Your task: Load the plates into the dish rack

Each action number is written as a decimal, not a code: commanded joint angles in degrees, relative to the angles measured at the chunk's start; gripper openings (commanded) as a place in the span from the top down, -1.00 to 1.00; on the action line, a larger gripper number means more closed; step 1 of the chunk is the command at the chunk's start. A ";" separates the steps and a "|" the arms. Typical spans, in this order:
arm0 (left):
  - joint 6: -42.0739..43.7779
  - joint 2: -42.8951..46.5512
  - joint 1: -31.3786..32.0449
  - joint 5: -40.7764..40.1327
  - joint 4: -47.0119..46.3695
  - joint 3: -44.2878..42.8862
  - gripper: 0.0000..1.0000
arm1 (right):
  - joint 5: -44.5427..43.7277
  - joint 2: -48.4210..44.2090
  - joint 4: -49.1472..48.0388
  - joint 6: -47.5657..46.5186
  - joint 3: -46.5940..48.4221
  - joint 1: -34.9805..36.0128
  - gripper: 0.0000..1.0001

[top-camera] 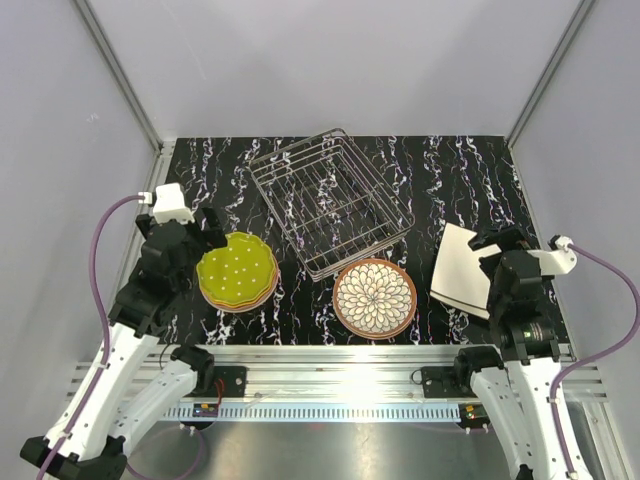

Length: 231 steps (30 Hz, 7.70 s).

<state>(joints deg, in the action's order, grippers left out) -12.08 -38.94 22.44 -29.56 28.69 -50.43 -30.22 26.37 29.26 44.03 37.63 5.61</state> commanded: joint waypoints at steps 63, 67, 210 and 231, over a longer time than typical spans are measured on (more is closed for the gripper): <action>-1.99 -1.49 -0.11 4.34 -0.65 -0.98 -0.98 | -13.48 35.68 22.62 11.71 11.78 34.49 -0.16; -2.07 -1.40 -0.02 4.86 -0.65 -0.98 -0.98 | -4.08 35.59 12.79 4.68 8.34 26.22 -0.15; -5.50 1.50 2.26 -8.23 0.32 -0.19 -0.98 | 9.12 103.97 8.28 -18.89 76.72 56.18 0.59; -4.36 0.44 2.17 -8.85 -0.12 0.25 -0.98 | 12.38 89.74 8.98 -18.98 70.48 56.35 1.00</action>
<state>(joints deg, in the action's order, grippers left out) -17.26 -38.04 24.45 -38.15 31.16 -50.41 -18.83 122.37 40.16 25.36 109.12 61.91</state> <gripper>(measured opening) 0.987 0.122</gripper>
